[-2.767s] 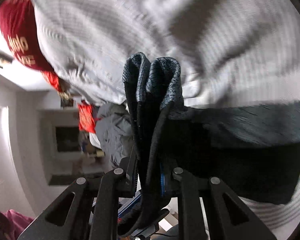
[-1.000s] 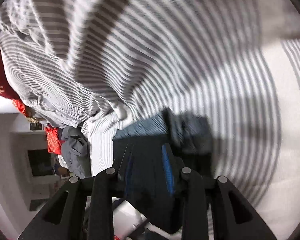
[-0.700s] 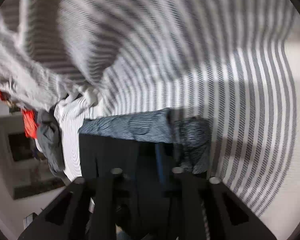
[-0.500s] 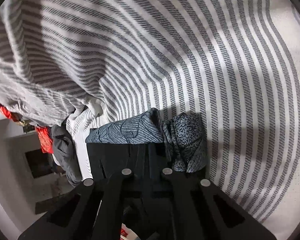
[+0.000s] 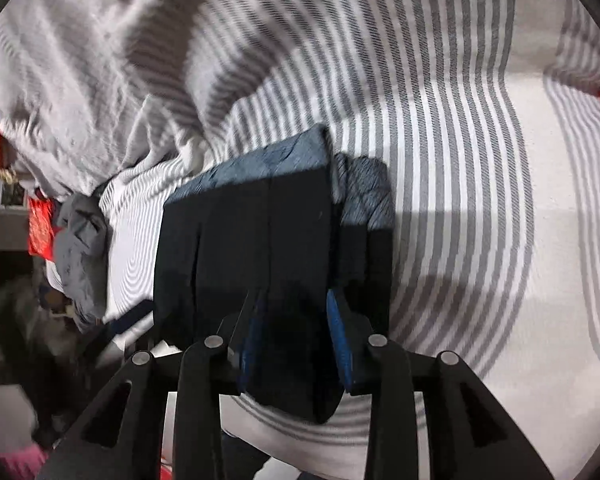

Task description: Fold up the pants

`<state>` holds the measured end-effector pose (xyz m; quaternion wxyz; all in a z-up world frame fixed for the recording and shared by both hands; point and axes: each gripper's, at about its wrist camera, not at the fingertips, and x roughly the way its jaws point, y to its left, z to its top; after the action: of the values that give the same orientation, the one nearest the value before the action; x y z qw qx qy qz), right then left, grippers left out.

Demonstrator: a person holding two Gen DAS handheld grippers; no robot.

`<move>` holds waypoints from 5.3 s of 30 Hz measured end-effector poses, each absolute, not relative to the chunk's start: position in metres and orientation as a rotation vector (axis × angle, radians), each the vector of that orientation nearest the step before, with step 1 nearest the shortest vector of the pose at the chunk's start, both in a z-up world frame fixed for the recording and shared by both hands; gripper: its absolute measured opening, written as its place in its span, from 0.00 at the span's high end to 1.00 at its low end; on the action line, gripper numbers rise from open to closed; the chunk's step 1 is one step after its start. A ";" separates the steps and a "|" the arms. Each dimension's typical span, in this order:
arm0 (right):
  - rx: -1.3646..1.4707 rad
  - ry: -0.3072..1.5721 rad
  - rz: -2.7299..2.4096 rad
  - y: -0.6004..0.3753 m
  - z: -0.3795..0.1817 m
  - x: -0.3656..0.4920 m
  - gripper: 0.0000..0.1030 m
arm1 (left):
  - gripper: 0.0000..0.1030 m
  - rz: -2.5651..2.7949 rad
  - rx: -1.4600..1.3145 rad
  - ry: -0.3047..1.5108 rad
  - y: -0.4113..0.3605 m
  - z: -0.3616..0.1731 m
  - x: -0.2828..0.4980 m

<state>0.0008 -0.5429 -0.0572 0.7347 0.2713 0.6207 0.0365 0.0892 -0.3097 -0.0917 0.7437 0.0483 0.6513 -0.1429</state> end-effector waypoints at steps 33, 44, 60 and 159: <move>0.341 1.425 0.096 -0.477 -0.086 -0.010 0.34 | 0.44 -0.290 0.153 1.433 -0.306 -0.118 0.084; 0.418 1.390 0.119 -0.493 -0.087 -0.020 0.34 | 0.43 -0.301 0.164 1.434 -0.305 -0.119 0.084; 0.490 1.354 0.015 -0.494 -0.069 -0.054 0.34 | 0.43 -0.153 0.159 1.351 -0.227 -0.099 0.087; 0.764 1.431 -0.128 -0.504 -0.050 -0.102 0.26 | 0.43 -0.463 0.055 1.531 -0.209 -0.098 0.100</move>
<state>-0.1016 -0.5041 -0.0500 0.6869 0.3413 0.6391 -0.0570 0.0996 -0.2086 -0.0983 0.6964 0.0245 0.6865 -0.2078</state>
